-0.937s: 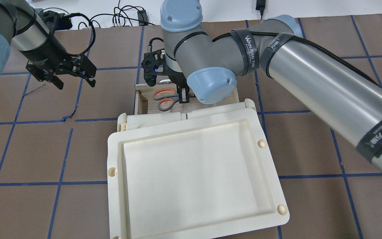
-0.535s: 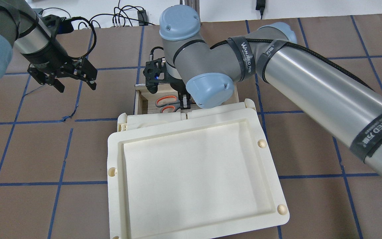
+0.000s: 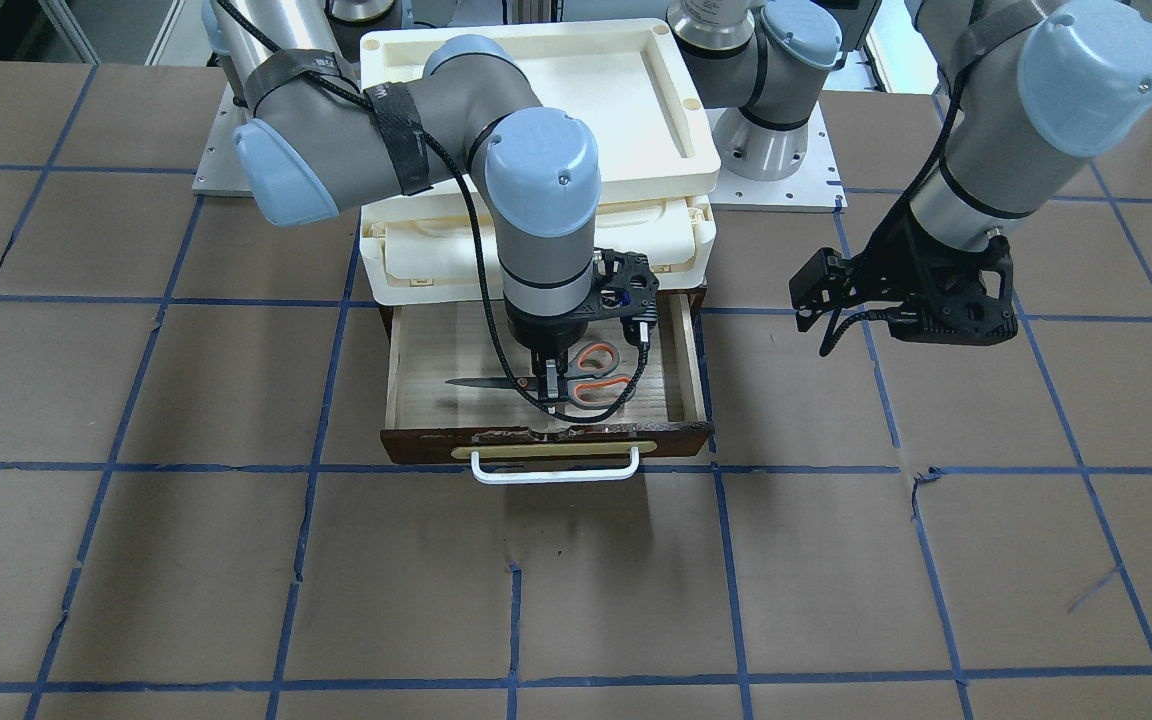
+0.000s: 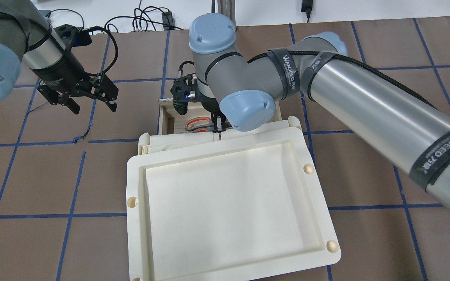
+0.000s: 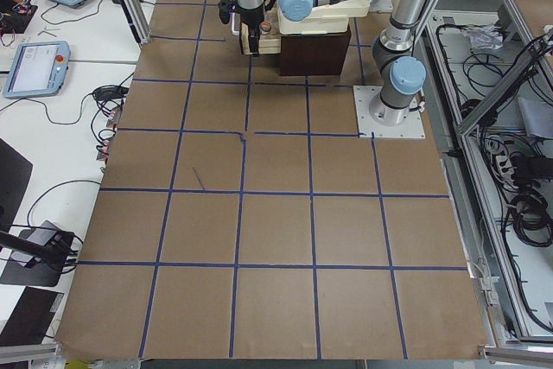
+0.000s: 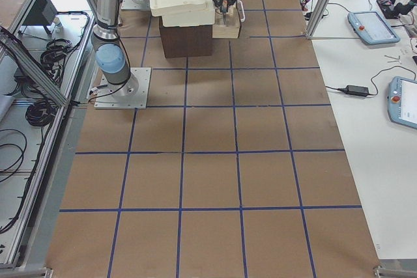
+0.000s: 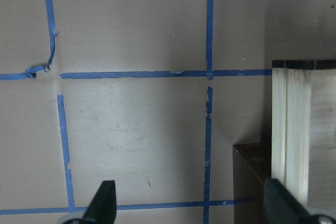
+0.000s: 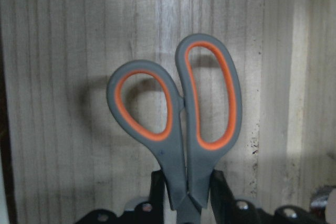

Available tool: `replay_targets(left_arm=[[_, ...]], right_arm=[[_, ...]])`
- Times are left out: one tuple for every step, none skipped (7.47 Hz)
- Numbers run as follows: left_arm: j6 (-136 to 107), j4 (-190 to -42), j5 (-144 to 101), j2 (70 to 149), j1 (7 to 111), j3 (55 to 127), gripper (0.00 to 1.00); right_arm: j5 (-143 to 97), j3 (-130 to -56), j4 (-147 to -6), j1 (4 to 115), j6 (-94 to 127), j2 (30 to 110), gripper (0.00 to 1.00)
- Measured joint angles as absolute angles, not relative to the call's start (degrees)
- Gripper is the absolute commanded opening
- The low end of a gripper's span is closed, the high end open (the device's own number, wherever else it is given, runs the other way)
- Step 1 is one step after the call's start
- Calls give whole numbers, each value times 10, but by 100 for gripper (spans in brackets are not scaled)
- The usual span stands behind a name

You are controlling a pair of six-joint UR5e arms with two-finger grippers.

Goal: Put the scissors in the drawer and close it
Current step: 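Lower the scissors into the drawer and open the right gripper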

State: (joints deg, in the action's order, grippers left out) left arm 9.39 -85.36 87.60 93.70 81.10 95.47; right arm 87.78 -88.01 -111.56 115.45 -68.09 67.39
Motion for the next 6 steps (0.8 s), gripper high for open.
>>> replay_targets(left_arm=[[95,-852,877,937,809,955,100],[96,-849,878,940,806,950,100],[96,-845,878,945,803,941,100],[95,-843,878,947,803,936,100],[95,-842,877,949,803,937,100],[96,-844,877,949,803,941,100]], right_arm=[[878,-882,-1116,1155,-680,674,91],[876,-884,-1116,1155,-679,673,91],[873,-883,-1116,1155,-677,673,91],[871,-876,-1116,1155,-677,672,91],[871,-861,-1115,1153,-676,673,90],[871,-842,-1112,1148,-668,675,90]])
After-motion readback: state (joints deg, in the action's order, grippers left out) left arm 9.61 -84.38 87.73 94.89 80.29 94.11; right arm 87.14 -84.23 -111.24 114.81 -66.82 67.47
